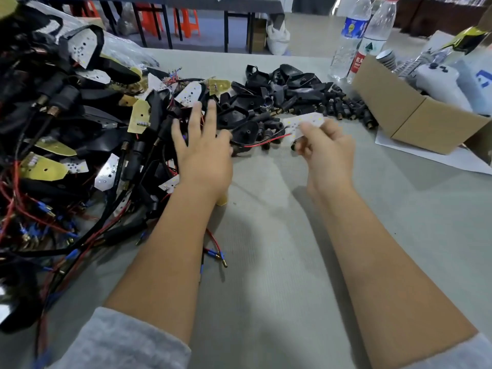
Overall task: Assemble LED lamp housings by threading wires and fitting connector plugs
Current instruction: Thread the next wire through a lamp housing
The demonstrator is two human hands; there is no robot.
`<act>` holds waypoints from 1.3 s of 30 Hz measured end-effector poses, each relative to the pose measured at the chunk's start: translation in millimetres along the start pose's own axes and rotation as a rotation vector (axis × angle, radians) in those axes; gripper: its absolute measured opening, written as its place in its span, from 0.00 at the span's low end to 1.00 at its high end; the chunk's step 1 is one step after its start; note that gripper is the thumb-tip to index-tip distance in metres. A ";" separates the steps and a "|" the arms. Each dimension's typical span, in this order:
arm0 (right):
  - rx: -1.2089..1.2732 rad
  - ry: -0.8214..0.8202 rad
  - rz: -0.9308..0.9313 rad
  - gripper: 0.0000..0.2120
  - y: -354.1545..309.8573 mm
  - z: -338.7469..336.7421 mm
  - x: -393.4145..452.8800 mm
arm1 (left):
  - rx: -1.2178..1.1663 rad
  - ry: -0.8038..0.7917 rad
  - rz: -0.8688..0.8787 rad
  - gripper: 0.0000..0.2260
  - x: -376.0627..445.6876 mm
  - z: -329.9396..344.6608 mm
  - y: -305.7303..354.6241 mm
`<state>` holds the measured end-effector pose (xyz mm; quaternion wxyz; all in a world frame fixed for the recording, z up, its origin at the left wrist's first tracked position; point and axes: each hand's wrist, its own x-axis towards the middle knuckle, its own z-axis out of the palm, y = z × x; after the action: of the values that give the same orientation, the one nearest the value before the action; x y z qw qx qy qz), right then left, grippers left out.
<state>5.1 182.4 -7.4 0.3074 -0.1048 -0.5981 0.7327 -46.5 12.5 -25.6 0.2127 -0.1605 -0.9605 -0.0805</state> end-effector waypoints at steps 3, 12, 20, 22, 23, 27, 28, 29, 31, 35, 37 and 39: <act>0.319 0.177 0.051 0.11 -7.7 -10.4 7.9 | -0.045 0.053 0.056 0.11 1.0 -4.7 5.7; 0.525 -0.411 0.286 0.16 -6.2 -9.6 -0.7 | -0.445 0.057 0.297 0.12 -10.7 -21.3 49.2; 0.558 0.016 0.379 0.20 -2.4 -17.6 11.2 | -0.245 -0.098 0.094 0.13 0.5 -4.7 20.8; 0.612 -0.001 0.374 0.17 -4.7 -19.5 10.1 | -0.339 -0.130 0.081 0.12 -0.5 -5.2 17.8; 0.590 -0.048 0.373 0.15 -6.4 -19.0 8.2 | -0.385 -0.134 0.088 0.11 -1.7 -5.8 18.8; 0.228 -0.305 0.330 0.08 -4.6 -8.0 -3.0 | -0.448 -0.074 0.158 0.08 -7.0 -6.9 27.4; 0.161 -0.332 0.319 0.09 -2.4 -4.3 -5.3 | -0.459 -0.067 0.148 0.08 -7.7 -7.2 28.1; 0.128 -0.325 0.313 0.11 -1.0 -1.3 -6.4 | -0.484 -0.072 0.123 0.08 -8.0 -7.4 28.1; 0.161 -0.220 0.306 0.12 1.2 -0.3 -3.4 | -0.569 -0.110 0.041 0.08 -7.9 -7.6 26.2; 0.416 0.085 0.286 0.11 2.4 -12.9 9.8 | -0.701 -0.111 -0.066 0.10 -5.2 -8.3 21.9; 0.463 0.172 0.254 0.13 2.8 -14.8 11.0 | -0.622 -0.107 -0.055 0.13 -5.3 -8.5 23.7; 0.477 0.201 0.235 0.13 2.9 -11.5 8.9 | -0.555 -0.096 -0.046 0.16 -5.8 -7.6 24.6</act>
<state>3.1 196.5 -11.2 0.2941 -0.1703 -0.3592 0.8692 -30.2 32.3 -19.2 0.1131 -0.1946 -0.9140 -0.3376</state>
